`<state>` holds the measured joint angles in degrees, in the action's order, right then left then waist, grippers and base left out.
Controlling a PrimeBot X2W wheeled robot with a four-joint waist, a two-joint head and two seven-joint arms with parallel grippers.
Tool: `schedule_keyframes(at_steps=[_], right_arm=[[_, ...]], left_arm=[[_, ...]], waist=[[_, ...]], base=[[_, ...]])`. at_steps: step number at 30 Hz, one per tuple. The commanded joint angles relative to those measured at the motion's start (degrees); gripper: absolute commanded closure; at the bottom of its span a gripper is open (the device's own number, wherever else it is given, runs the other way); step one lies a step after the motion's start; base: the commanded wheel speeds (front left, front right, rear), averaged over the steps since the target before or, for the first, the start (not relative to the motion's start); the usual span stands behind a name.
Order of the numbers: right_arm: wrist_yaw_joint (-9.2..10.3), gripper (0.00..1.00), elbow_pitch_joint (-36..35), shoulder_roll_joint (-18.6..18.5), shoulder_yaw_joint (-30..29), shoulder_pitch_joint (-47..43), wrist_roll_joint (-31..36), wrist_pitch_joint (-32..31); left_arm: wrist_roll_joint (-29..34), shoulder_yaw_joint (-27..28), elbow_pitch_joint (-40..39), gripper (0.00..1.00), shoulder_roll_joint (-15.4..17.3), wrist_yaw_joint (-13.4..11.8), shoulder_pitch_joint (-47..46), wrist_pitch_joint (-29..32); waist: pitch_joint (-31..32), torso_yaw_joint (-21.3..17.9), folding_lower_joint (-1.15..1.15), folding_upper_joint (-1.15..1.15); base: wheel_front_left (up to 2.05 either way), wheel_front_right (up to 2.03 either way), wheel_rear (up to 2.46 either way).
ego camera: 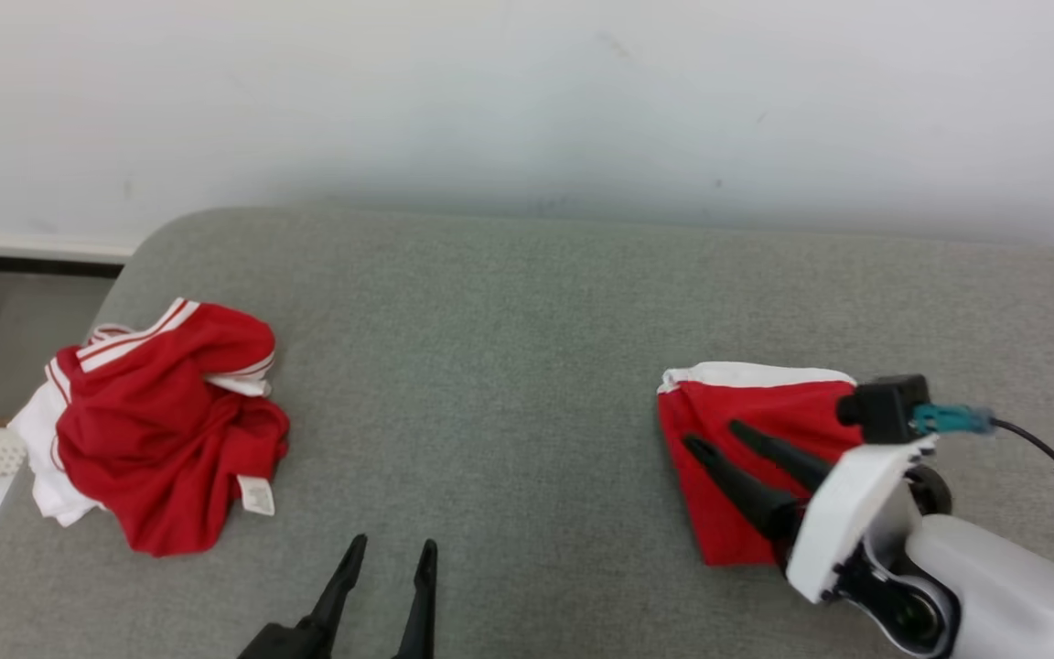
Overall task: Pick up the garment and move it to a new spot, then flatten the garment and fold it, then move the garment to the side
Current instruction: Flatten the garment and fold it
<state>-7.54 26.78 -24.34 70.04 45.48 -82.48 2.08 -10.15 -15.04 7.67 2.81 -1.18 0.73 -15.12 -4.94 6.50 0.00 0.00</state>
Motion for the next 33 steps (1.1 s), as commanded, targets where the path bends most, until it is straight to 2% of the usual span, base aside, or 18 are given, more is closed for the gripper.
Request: schedule_keyframes(at_steps=[1,8,13,15,20,25,30,33], right_arm=[[0.12,0.0,-0.87,-1.85,-0.71,-1.66,1.67,2.1],[0.12,0.0,-2.11,-7.41,-6.78,-7.21,10.49,10.92],[0.12,0.0,1.21,-10.06,-16.01,-12.72,20.19,13.04],[0.12,0.0,1.96,-9.99,-22.31,-15.38,25.01,13.09],[0.12,0.0,-0.51,-7.87,-40.75,-25.95,39.88,13.09],[0.12,0.0,-6.4,-1.98,-56.4,-37.24,52.87,13.11],[0.12,0.0,-11.85,3.32,-63.54,-45.57,59.89,13.11],[0.12,0.0,-13.33,5.97,-65.97,-48.68,60.99,13.04]], left_arm=[[0.76,0.57,-0.14,0.0,0.17,0.1,1.19,-0.03],[1.12,2.42,-0.86,0.0,0.17,0.32,3.6,-0.03],[1.02,3.48,-1.76,0.0,0.17,0.33,5.43,-0.03],[1.11,3.87,-2.14,0.0,0.17,0.44,6.03,-0.03],[1.47,4.81,-3.4,0.0,0.18,0.77,6.8,-0.03],[1.65,5.4,-3.88,0.0,0.17,1.41,7.34,-0.03],[2.38,6.05,-3.48,0.0,0.17,2.36,8.15,-0.03],[2.64,6.58,-3.3,0.0,0.17,2.38,8.45,-0.03]], waist=[[1.11,-0.9,0.0,0.0],[3.43,-2.97,0.0,0.0],[4.88,-4.5,0.0,0.0],[5.44,-4.91,0.0,0.0],[5.99,-5.25,0.0,0.0],[6.69,-5.24,0.0,0.0],[7.37,-5.15,0.0,0.0],[7.69,-5.18,0.0,0.0]], base=[[0.0,0.0,0.0],[0.0,0.0,0.0],[0.0,0.0,0.0],[0.0,0.0,0.0],[0.0,0.0,0.0],[0.0,0.0,0.0],[0.0,0.0,0.0],[0.0,0.0,0.0]])
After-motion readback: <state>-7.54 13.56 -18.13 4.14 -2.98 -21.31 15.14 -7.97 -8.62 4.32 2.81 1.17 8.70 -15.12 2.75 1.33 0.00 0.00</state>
